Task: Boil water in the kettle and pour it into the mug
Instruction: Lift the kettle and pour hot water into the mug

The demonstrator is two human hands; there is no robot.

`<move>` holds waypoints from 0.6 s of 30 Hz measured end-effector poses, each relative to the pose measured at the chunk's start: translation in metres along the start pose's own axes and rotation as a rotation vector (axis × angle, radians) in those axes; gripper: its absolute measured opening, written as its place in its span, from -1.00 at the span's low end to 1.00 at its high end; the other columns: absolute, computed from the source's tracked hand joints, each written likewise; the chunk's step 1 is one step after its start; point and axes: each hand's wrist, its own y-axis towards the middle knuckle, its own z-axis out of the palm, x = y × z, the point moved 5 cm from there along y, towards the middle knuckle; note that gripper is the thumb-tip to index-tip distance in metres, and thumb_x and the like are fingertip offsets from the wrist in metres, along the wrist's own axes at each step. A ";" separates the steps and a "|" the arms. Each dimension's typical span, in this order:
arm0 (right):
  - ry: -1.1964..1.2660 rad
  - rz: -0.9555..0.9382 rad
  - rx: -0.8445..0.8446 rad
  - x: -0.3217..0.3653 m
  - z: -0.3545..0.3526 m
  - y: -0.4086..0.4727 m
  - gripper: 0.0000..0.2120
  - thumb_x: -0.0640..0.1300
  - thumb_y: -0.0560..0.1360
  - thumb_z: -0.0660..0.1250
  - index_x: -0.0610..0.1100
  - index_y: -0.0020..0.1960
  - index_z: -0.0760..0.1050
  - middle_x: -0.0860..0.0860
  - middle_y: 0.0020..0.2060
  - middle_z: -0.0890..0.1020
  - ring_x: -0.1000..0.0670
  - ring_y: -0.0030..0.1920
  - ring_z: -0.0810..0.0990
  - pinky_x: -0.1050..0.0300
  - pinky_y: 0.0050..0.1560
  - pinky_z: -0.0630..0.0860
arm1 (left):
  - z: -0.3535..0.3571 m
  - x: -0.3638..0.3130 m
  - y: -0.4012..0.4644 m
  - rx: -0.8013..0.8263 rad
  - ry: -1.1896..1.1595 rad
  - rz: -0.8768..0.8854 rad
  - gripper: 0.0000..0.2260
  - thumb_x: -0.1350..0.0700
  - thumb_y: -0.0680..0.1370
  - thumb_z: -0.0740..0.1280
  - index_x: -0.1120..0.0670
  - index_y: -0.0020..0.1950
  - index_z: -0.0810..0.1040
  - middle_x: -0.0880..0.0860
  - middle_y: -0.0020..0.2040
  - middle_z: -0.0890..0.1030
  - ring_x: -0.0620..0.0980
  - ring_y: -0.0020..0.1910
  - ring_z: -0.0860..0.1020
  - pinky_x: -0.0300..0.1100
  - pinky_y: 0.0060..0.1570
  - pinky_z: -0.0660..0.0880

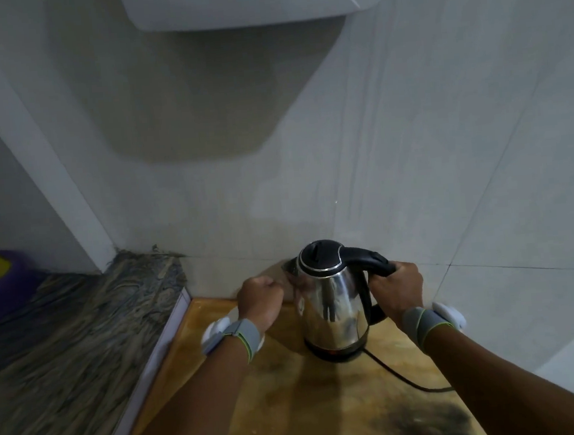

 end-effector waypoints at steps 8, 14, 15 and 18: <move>-0.105 -0.030 0.042 0.032 0.021 -0.021 -0.97 -0.12 0.32 0.43 -0.05 -0.28 0.60 0.00 -0.45 0.63 -0.02 -0.41 0.62 0.04 -0.33 0.63 | -0.065 0.019 0.003 -0.072 0.168 0.038 -0.84 0.12 0.59 0.39 0.11 0.09 0.72 0.13 0.04 0.72 0.20 0.11 0.67 -0.15 0.01 0.56; -0.178 -0.040 0.042 0.051 0.035 -0.035 -0.91 -0.10 0.31 0.42 -0.05 -0.36 0.55 -0.01 -0.48 0.61 -0.03 -0.45 0.60 0.04 -0.35 0.62 | -0.088 0.047 0.001 -0.062 0.330 0.002 -0.86 0.20 0.55 0.36 0.17 -0.19 0.63 0.15 -0.20 0.65 0.13 -0.17 0.59 -0.09 -0.11 0.53; -0.190 -0.038 0.048 0.053 0.036 -0.035 -0.90 -0.10 0.30 0.42 -0.06 -0.36 0.55 -0.01 -0.48 0.61 -0.02 -0.45 0.60 0.04 -0.36 0.62 | -0.088 0.050 0.001 -0.051 0.370 0.000 -0.85 0.19 0.55 0.36 0.14 -0.23 0.59 0.12 -0.24 0.62 0.11 -0.22 0.56 -0.11 -0.16 0.49; -0.230 -0.055 0.070 0.061 0.044 -0.039 -0.91 -0.10 0.29 0.42 -0.06 -0.37 0.54 0.00 -0.48 0.60 -0.02 -0.45 0.59 0.07 -0.38 0.59 | -0.089 0.062 0.002 0.016 0.462 -0.025 -0.79 0.14 0.55 0.37 0.12 -0.28 0.50 0.09 -0.30 0.57 0.07 -0.31 0.51 -0.15 -0.27 0.41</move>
